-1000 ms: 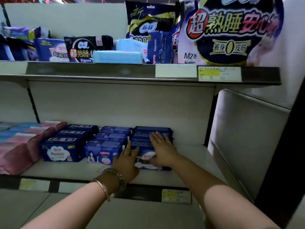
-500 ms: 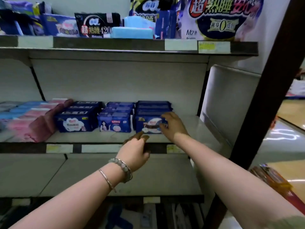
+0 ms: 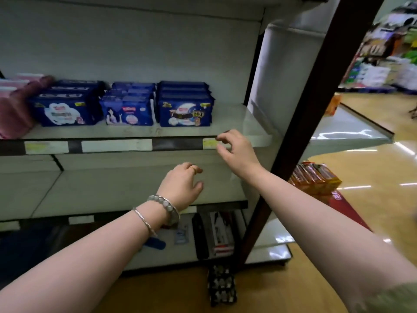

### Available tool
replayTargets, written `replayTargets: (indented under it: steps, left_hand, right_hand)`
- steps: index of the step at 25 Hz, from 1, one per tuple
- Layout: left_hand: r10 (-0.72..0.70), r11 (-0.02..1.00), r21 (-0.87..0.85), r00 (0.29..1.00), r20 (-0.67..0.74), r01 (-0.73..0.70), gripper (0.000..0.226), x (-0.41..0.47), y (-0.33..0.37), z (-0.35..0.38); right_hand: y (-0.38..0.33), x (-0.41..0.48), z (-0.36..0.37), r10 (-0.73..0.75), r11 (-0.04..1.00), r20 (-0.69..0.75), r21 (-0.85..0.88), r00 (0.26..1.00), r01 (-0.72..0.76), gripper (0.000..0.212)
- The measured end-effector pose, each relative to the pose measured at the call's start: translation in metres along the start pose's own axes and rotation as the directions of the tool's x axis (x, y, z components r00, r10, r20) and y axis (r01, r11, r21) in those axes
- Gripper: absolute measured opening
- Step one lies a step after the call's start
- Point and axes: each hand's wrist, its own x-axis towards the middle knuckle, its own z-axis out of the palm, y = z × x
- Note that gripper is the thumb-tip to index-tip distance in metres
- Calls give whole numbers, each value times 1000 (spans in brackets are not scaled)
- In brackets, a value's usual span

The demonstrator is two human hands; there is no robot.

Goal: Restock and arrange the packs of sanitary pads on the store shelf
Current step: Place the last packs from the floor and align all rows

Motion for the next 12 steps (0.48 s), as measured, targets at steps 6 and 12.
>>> replayTargets:
  steps: [6, 12]
  left_hand:
    - [-131, 990, -39, 986, 103, 136, 39, 6, 27, 75]
    - [-344, 928, -71, 915, 212, 366, 31, 2, 56, 157]
  right_hand:
    - [70, -41, 18, 101, 993, 150, 37, 983, -108, 23]
    - [146, -69, 38, 71, 991, 268, 94, 961, -99, 13]
